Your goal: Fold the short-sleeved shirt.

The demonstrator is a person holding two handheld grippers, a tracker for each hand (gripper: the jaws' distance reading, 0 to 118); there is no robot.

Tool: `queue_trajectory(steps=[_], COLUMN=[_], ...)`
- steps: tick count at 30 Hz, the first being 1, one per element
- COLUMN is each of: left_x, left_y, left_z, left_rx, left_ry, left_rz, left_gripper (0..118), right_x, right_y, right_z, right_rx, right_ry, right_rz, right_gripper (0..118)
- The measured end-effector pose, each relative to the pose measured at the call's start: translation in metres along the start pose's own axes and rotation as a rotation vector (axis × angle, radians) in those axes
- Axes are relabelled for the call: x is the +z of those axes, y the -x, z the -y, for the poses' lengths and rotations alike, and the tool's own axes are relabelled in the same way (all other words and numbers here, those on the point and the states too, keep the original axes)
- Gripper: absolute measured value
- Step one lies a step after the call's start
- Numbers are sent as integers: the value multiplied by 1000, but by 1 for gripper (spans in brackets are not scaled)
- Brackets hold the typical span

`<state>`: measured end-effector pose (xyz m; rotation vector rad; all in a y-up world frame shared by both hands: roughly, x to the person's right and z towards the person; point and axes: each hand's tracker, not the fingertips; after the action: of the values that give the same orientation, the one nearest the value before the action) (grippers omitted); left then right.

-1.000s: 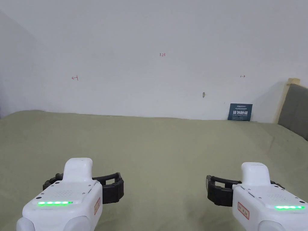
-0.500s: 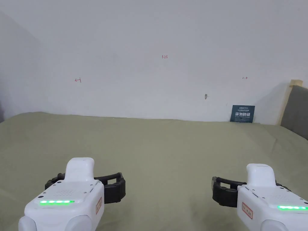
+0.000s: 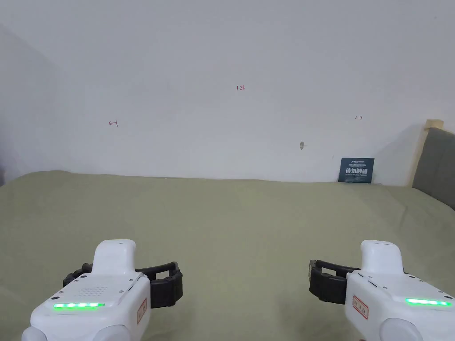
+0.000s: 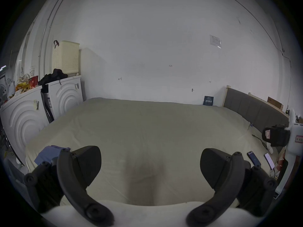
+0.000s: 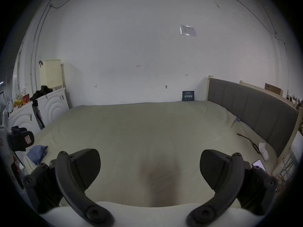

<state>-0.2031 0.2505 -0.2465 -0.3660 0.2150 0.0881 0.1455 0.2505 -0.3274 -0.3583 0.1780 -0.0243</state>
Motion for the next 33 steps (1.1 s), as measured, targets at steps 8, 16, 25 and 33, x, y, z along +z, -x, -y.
queue_trajectory(steps=[8,16,25,33], left_x=[0,0,3,1], left_y=[3,4,2,3], left_z=[-5,-3,-7,-7], left_rx=[11,25,6,17], left_ry=[-4,8,-1,8], left_rz=[-5,-3,3,1], left_gripper=[118,118,118,118], right_x=[-3,-1,2,0], right_y=[-5,-4,-3,0], right_z=[1,-1,-5,-6], right_rx=[-18,-6,16,21], right_ry=[30,40,39,48], right_rz=[13,4,12,-11], right_gripper=[118,118,118,118])
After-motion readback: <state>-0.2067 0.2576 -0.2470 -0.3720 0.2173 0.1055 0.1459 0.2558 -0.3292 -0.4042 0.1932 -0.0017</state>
